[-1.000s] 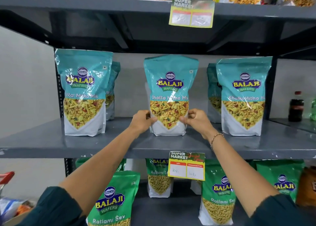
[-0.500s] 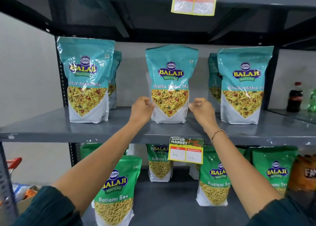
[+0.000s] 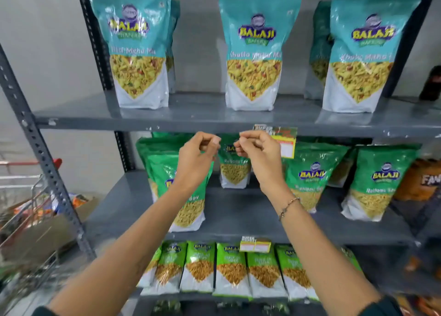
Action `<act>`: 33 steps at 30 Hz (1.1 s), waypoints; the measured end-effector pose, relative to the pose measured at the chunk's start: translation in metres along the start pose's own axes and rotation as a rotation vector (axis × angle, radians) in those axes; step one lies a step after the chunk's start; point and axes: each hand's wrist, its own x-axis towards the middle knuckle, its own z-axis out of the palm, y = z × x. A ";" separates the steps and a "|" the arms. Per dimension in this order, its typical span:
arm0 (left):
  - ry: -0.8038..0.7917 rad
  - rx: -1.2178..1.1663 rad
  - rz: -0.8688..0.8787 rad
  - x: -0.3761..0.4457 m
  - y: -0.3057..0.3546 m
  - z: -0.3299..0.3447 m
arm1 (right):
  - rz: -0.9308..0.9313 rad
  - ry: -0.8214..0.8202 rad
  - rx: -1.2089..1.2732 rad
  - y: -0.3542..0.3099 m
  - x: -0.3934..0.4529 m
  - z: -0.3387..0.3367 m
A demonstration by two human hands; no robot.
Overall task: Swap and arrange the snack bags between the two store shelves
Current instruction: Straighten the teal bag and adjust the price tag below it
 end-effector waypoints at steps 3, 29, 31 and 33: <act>-0.016 0.024 -0.130 -0.027 -0.044 -0.013 | 0.113 -0.093 0.001 0.041 -0.034 0.007; -0.209 0.451 -0.568 -0.040 -0.224 -0.067 | 0.379 -0.344 -0.368 0.252 -0.046 0.039; -0.230 0.476 -0.532 -0.035 -0.220 -0.053 | 0.357 -0.310 -0.366 0.251 -0.039 0.023; -0.250 0.474 -0.512 -0.025 -0.217 -0.032 | 0.348 -0.266 -0.331 0.249 -0.029 0.001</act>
